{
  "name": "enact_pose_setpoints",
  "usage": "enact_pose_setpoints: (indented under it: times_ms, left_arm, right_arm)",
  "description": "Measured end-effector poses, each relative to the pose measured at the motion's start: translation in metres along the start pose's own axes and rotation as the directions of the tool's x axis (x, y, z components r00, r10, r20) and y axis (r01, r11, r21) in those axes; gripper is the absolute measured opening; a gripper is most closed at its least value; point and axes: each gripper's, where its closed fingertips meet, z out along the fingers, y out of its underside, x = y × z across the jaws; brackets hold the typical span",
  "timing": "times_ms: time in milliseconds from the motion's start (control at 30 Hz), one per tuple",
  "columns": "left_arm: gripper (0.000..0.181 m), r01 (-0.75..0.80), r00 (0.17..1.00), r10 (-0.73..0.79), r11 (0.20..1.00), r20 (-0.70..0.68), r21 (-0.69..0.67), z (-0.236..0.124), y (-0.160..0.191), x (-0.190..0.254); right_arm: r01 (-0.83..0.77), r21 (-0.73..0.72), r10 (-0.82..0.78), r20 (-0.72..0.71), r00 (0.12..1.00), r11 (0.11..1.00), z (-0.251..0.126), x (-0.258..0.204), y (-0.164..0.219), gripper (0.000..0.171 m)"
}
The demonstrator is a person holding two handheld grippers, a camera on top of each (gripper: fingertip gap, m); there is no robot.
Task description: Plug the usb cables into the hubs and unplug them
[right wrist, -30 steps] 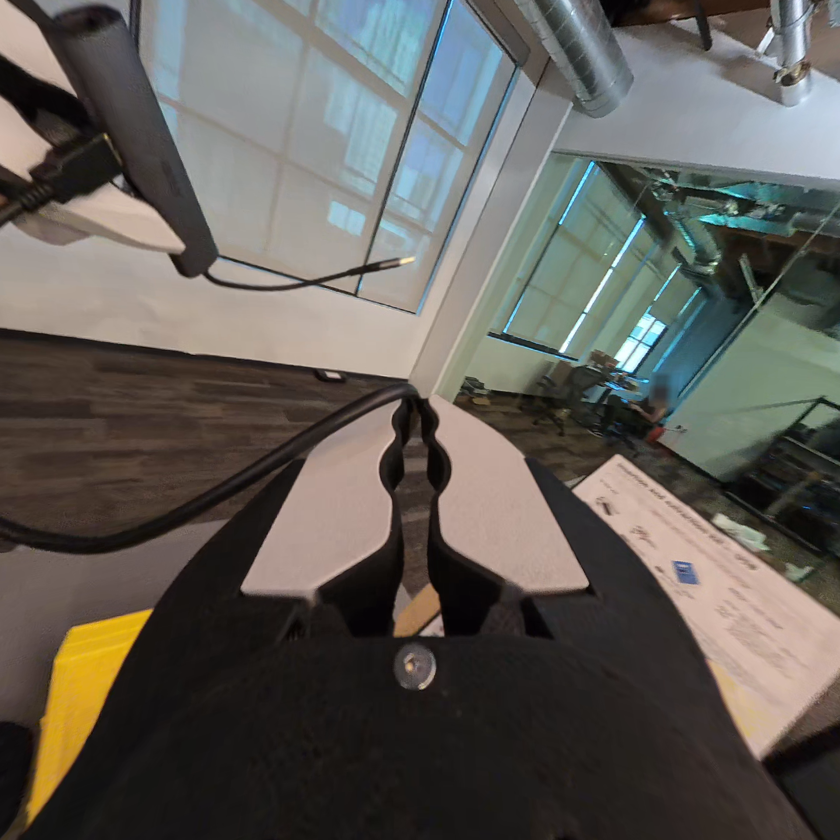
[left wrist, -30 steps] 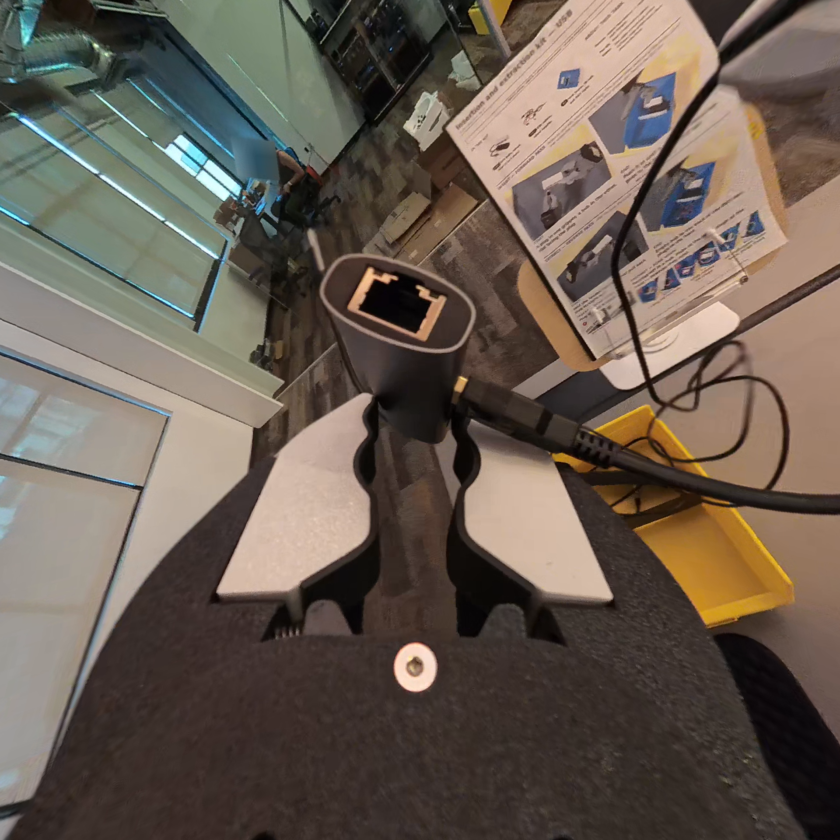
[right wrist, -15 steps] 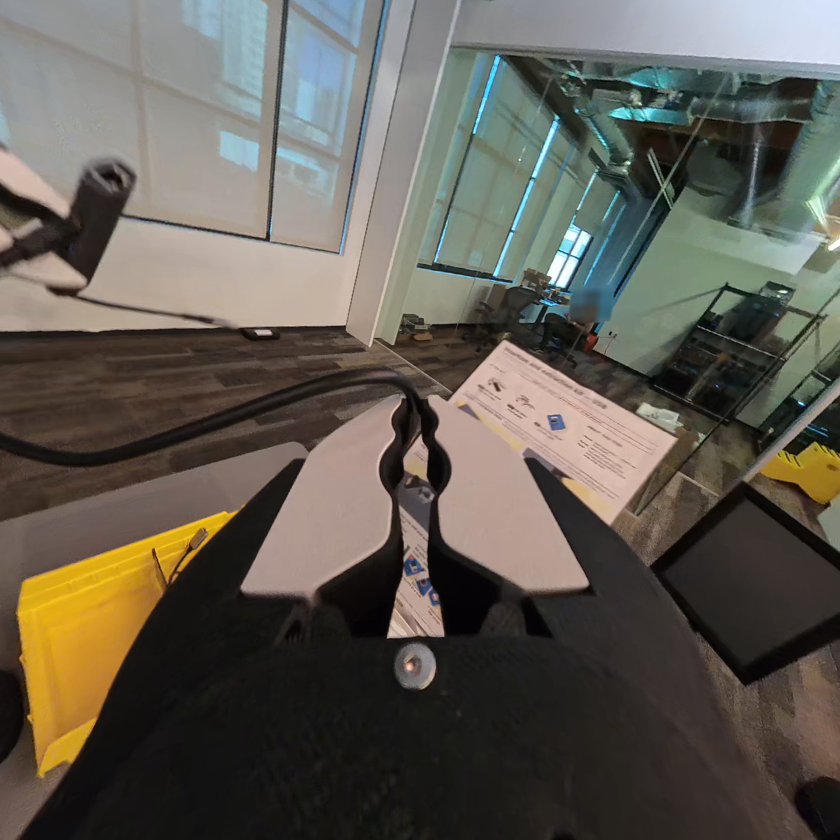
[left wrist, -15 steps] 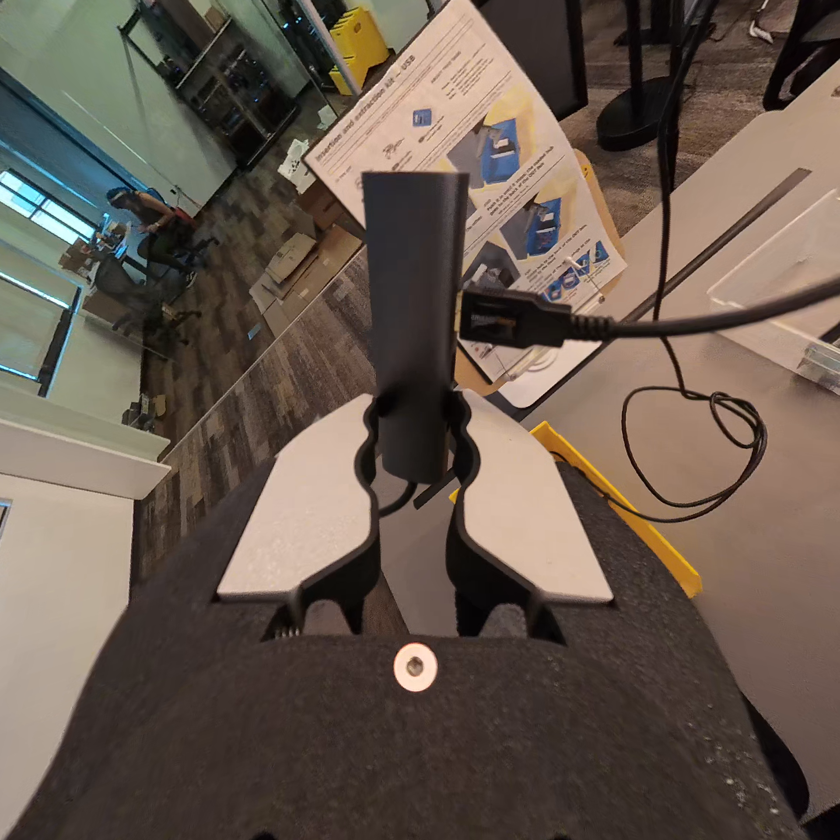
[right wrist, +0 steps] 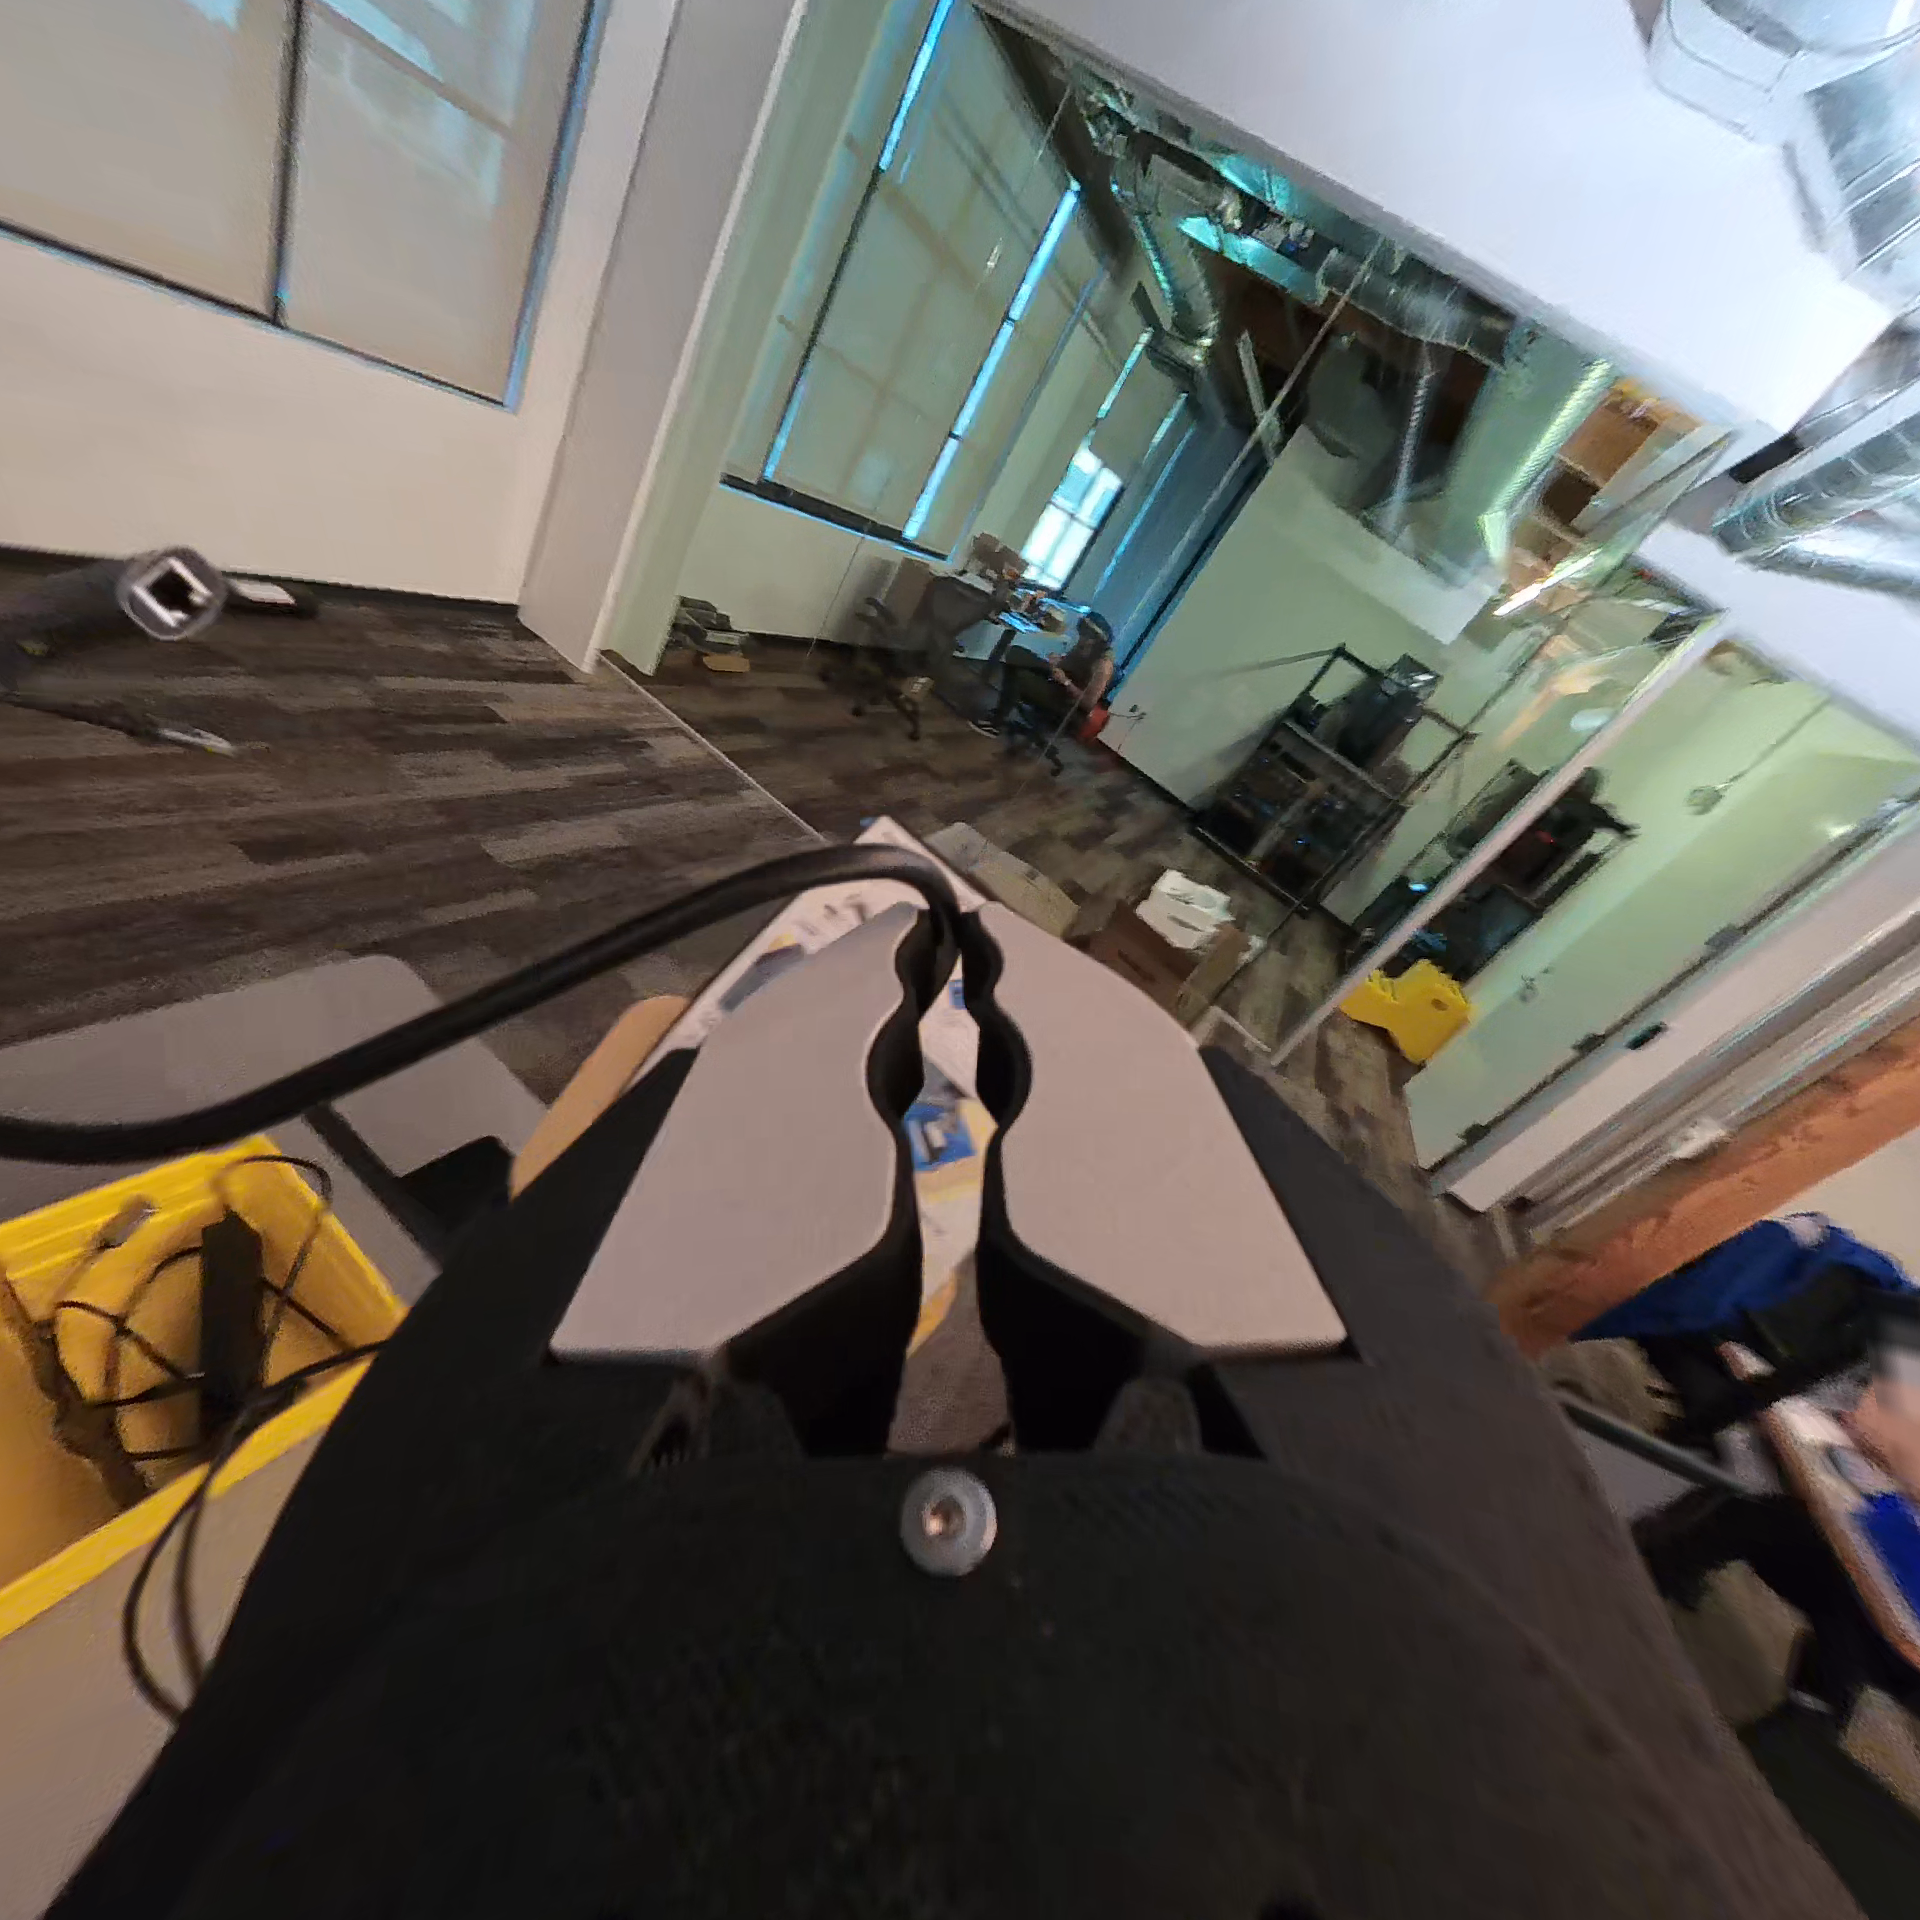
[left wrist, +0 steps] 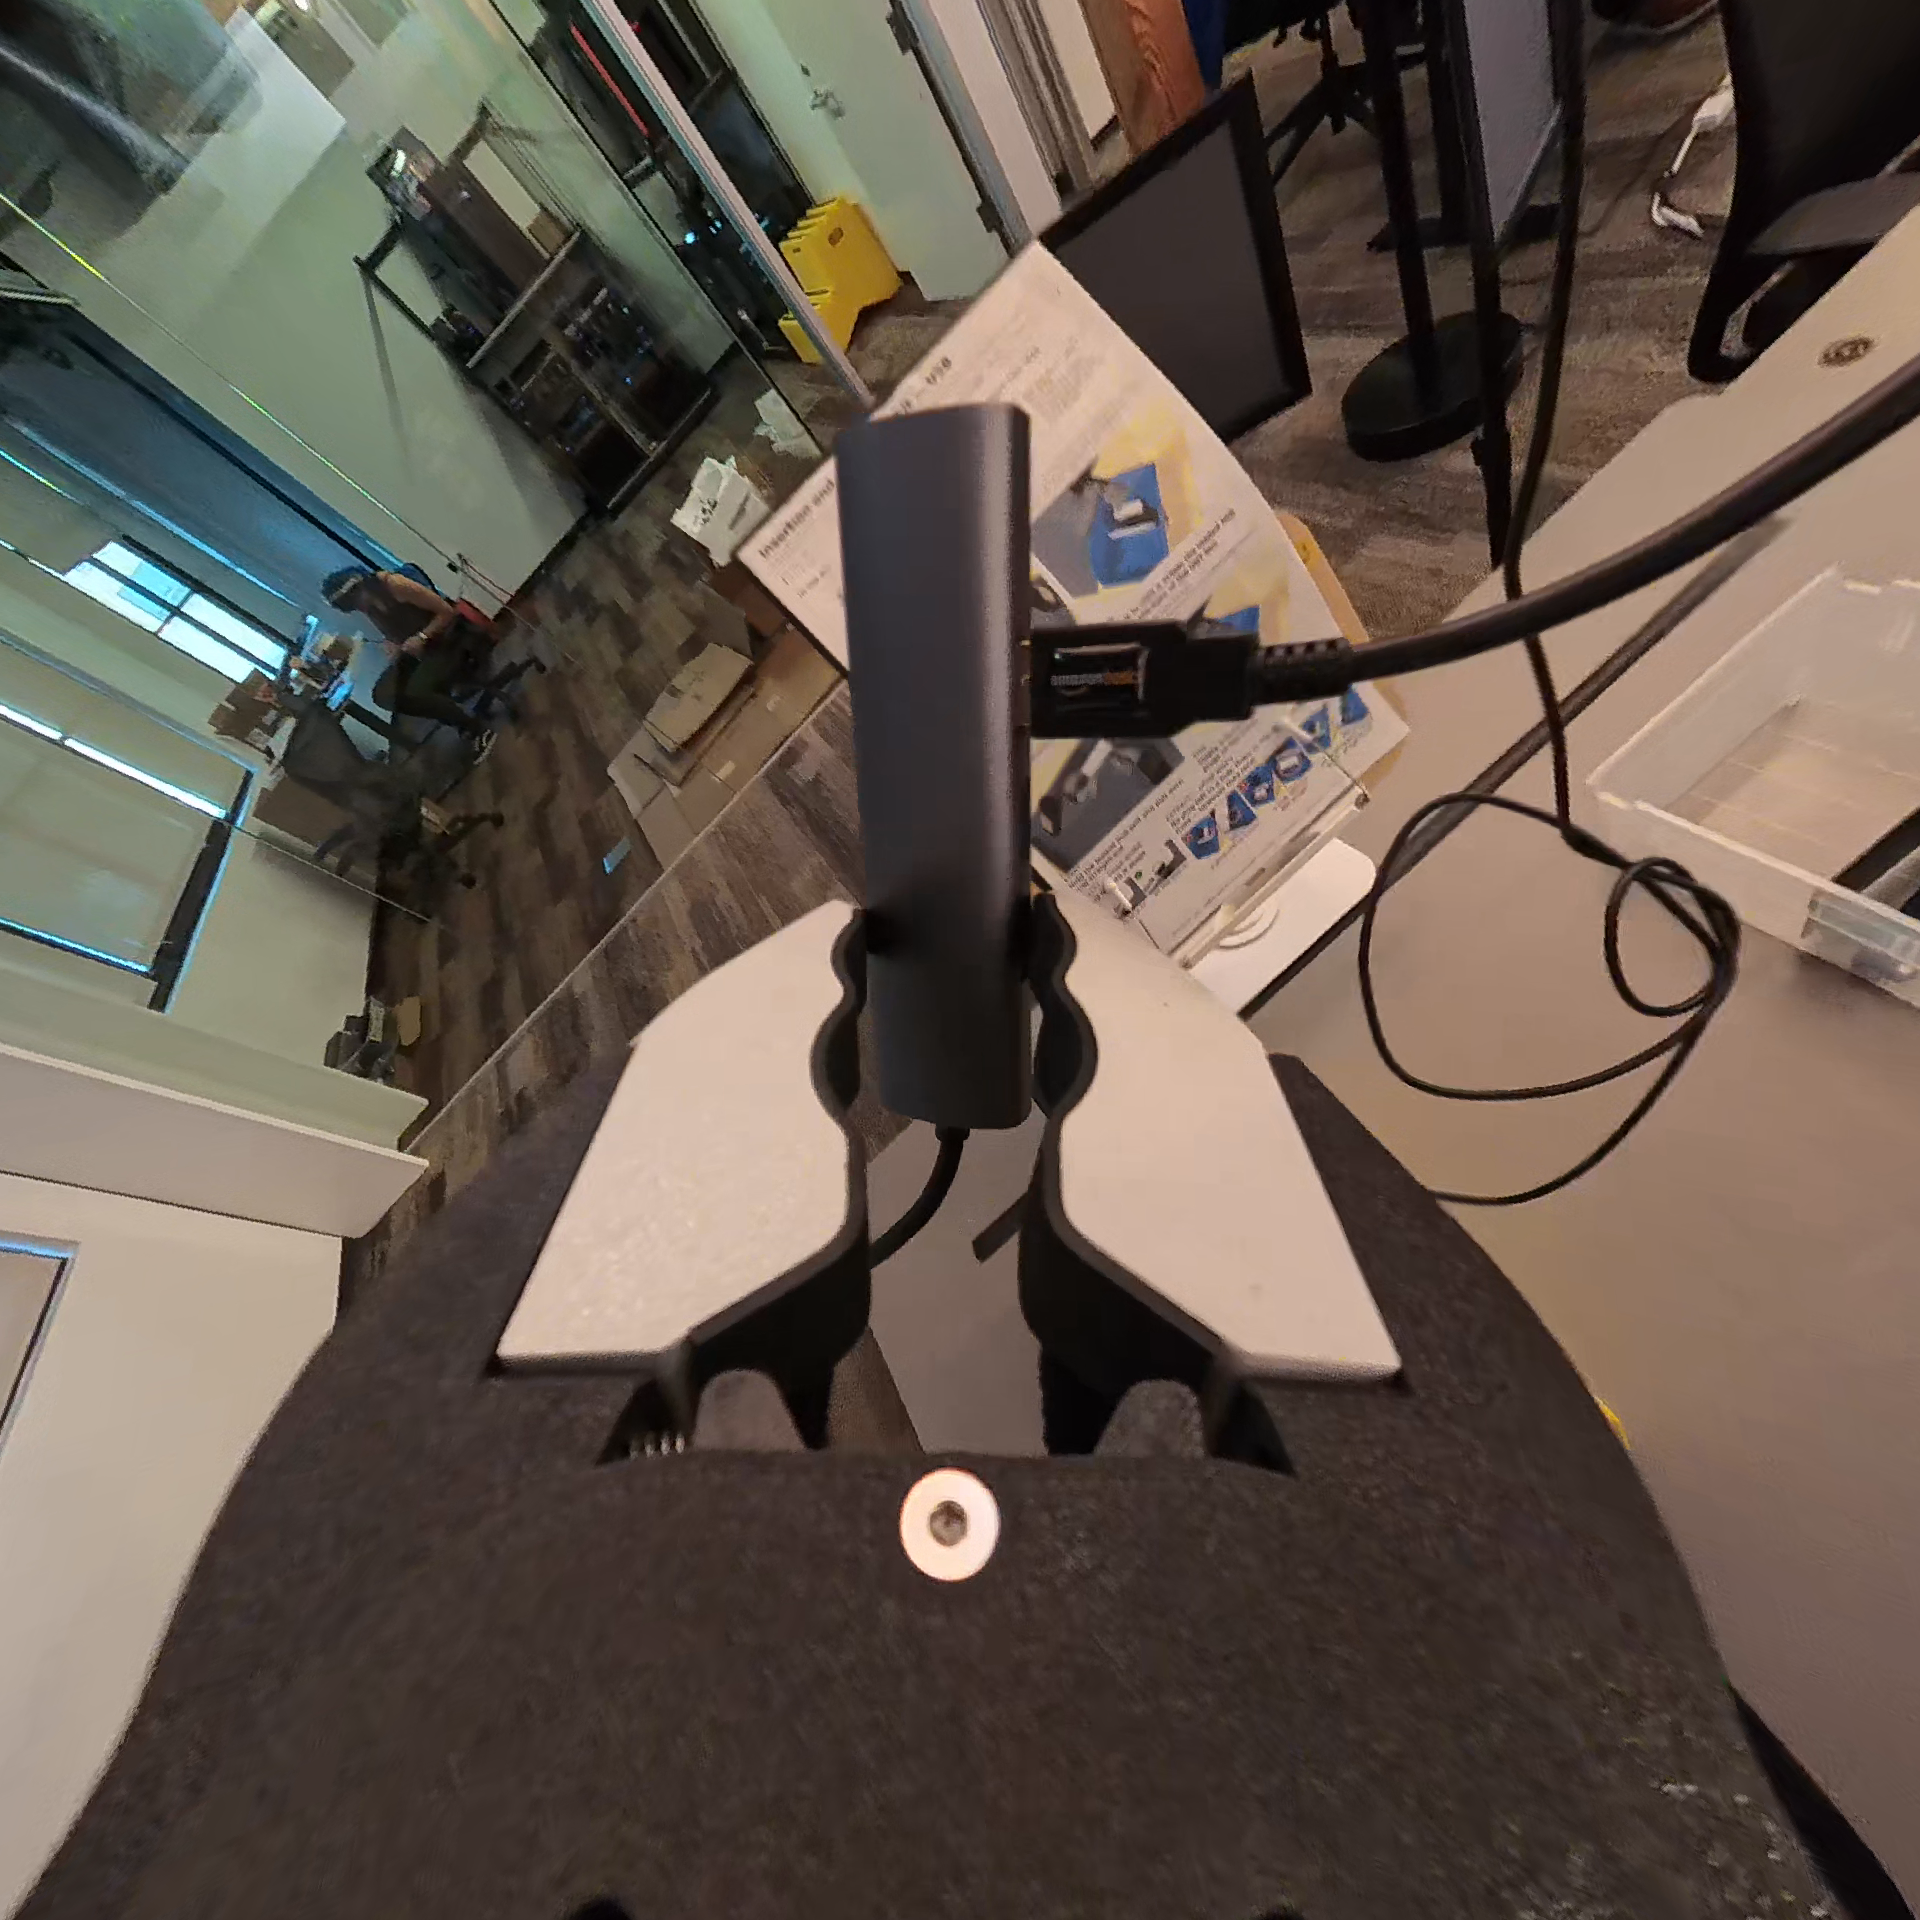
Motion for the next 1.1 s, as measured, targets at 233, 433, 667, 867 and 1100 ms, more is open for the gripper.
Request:
enact_pose_setpoints:
  times_ms: [233,433,667,867,1100]
  left_arm:
    - [0.029,0.037,0.999,-0.038,0.998,0.017,0.042,-0.013,-0.011,-0.019]
    - [0.029,0.047,0.999,-0.047,0.999,-0.017,-0.019,0.008,0.008,-0.015]
    - [0.029,-0.010,0.998,0.005,0.996,-0.057,-0.091,0.043,0.046,0.011]
    - [0.029,0.011,0.986,-0.025,0.996,-0.166,-0.085,0.076,0.075,0.045]
    - [0.029,0.119,0.974,-0.126,0.992,-0.190,-0.048,0.099,0.081,0.033]
  right_arm:
    - [0.105,-0.117,-0.108,-0.017,0.994,0.988,0.005,-0.012,-0.029,0.006]
    - [0.067,-0.217,-0.051,0.080,0.995,0.974,0.030,-0.043,0.038,0.006]
    - [-0.054,-0.305,0.136,0.257,0.957,0.951,0.046,-0.100,0.158,0.006]
    - [-0.176,-0.370,0.320,0.375,0.870,0.912,0.044,-0.152,0.244,0.006]
    - [-0.302,-0.376,0.466,0.496,0.733,0.876,0.052,-0.197,0.272,0.005]
